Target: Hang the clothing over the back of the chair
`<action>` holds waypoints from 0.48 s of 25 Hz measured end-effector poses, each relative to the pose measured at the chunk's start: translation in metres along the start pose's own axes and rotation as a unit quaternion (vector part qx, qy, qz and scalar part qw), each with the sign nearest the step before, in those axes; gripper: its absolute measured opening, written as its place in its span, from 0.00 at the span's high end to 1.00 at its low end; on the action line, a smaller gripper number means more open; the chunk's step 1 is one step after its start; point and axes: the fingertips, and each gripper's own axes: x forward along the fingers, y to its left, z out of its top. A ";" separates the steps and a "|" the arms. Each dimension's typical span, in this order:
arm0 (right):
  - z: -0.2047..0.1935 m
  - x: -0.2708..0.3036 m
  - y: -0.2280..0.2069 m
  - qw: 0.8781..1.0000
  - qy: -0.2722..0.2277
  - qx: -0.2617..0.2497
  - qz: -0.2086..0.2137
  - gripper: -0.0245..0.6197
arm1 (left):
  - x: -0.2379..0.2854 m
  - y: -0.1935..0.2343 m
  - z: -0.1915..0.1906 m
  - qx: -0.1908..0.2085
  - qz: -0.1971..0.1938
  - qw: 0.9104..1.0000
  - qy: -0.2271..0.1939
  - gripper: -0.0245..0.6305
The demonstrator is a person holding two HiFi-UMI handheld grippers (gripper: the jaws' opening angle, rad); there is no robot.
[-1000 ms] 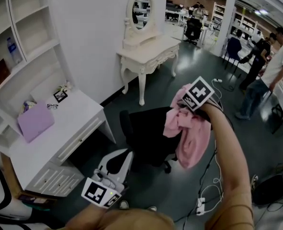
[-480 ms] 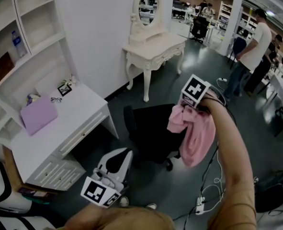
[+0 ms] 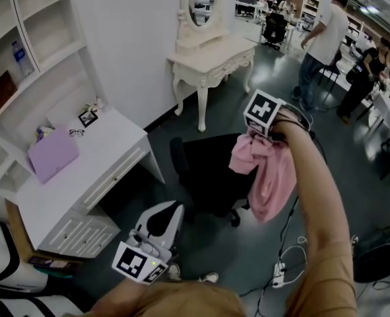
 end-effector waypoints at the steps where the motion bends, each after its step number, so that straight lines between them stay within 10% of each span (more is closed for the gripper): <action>1: 0.003 -0.003 -0.001 1.000 -0.009 0.003 0.000 0.40 | 0.001 0.000 0.000 0.000 -0.001 1.000 0.000 0.96; 12: 0.007 -0.046 -0.021 0.996 -0.061 0.062 0.012 0.27 | 0.007 -0.002 0.011 0.001 -0.016 1.000 -0.011 0.96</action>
